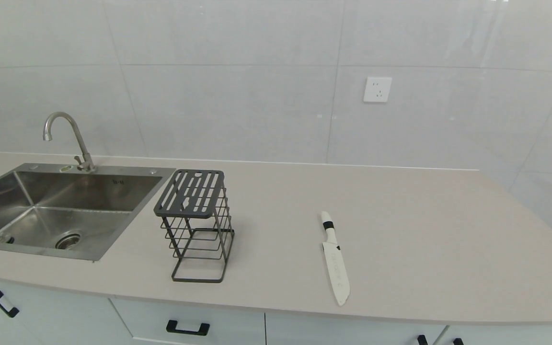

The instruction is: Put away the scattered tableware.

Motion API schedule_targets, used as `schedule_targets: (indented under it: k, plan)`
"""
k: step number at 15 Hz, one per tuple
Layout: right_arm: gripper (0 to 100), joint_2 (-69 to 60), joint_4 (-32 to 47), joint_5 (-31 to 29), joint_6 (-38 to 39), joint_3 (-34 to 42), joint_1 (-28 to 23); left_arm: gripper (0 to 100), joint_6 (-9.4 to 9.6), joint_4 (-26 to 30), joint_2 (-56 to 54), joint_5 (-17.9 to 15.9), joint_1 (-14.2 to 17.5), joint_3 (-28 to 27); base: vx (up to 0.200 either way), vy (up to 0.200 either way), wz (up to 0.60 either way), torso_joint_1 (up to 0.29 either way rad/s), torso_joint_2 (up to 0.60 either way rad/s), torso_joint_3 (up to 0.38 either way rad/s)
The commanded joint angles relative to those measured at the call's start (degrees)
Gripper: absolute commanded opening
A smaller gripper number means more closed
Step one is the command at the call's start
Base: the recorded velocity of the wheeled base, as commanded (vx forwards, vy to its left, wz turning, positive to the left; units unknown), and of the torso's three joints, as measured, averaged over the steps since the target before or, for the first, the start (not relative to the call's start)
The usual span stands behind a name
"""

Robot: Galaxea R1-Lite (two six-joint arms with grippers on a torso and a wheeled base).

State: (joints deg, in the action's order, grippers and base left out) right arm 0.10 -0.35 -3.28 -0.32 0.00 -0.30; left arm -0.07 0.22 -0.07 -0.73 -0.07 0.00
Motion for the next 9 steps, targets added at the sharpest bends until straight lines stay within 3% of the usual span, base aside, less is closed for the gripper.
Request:
schedule_targets:
  k: [1,6,7,9]
  plan:
    - [0,0.1,0.0,-0.1,0.0,0.0,0.1,100,-0.01,0.0,0.1,-0.1,0.1,0.0,0.0,0.0,0.0,0.0,0.0,0.0]
    - [0,0.1,0.0,0.0,0.0,0.0,0.1,100,-0.19,0.0,0.1,-0.1,0.1,0.0,0.0,0.0,0.0,0.0,0.0,0.0]
    - [0,0.1,0.0,0.0,0.0,0.0,0.1,100,-0.19,0.0,0.1,-0.1,0.1,0.0,0.0,-0.2,0.0,-0.002,0.0,0.002]
    - [0,0.1,0.0,0.0,-0.1,0.0,0.1,100,-0.37,0.0,0.1,-0.1,0.1,0.0,0.0,0.0,0.0,0.0,0.0,0.0]
